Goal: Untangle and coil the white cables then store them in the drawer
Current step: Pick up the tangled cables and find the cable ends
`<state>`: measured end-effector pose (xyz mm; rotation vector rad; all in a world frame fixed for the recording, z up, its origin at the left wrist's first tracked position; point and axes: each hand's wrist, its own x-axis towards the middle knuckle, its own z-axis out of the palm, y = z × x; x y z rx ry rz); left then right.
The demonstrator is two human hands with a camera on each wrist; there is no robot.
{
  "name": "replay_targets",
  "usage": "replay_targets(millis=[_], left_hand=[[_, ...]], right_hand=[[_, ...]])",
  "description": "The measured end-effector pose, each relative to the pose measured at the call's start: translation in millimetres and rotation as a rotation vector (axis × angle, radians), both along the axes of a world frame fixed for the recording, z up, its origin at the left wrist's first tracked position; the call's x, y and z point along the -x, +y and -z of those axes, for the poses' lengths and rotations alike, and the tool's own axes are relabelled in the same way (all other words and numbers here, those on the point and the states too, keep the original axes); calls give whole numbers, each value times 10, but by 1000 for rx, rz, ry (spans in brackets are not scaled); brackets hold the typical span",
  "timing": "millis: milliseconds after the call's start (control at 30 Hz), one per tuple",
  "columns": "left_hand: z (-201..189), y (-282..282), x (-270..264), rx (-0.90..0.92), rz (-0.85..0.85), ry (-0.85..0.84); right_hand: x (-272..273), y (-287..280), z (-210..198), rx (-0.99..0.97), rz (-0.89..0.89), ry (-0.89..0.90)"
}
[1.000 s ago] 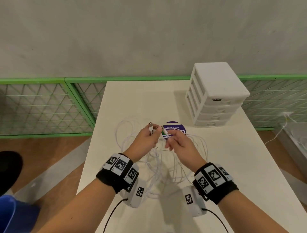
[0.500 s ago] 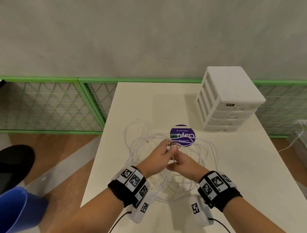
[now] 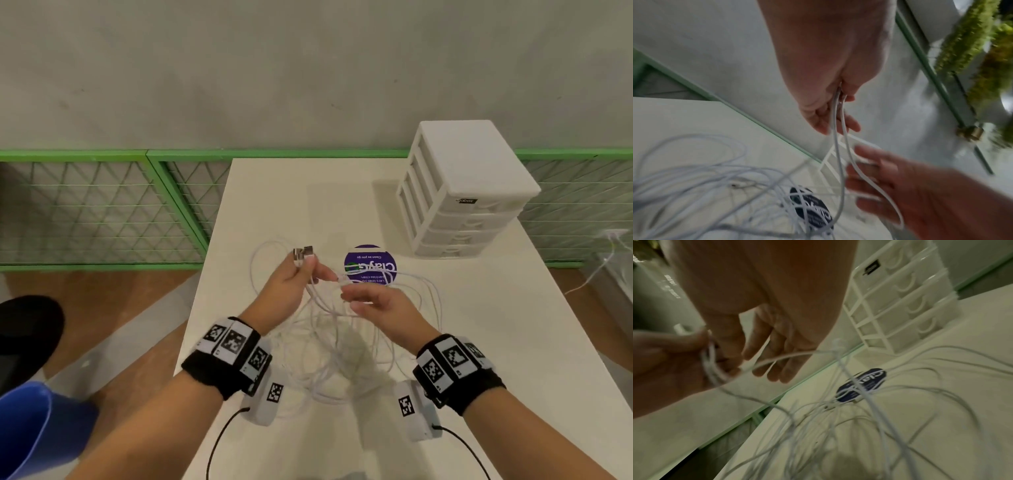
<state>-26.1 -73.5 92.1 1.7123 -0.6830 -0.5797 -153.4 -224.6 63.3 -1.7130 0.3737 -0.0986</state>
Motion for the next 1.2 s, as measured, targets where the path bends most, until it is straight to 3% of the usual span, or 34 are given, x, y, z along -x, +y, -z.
replay_targets(millis=[100, 200, 333, 500, 567, 667, 733, 900, 1000, 1200], left_hand=[[-45, 136, -214, 124, -23, 130], [-30, 166, -294, 172, -43, 173], [35, 157, -184, 177, -45, 225], [172, 133, 27, 111, -44, 270], [230, 157, 105, 70, -42, 260], [323, 196, 240, 32, -33, 264], [374, 208, 347, 15, -10, 277], [373, 136, 608, -18, 56, 257], [329, 52, 714, -27, 78, 243], [309, -92, 870, -86, 65, 243]], right_hand=[[153, -280, 108, -57, 432, -74], [311, -539, 222, 15, 593, 23], [567, -653, 479, 240, 472, 346], [829, -457, 617, 359, 170, 562], [927, -372, 671, 432, 192, 544], [1124, -323, 706, 562, 423, 452], [1263, -323, 699, 622, 490, 492], [1492, -322, 759, 604, 320, 730], [1527, -323, 786, 663, 225, 720], [1517, -386, 743, 584, 129, 709]])
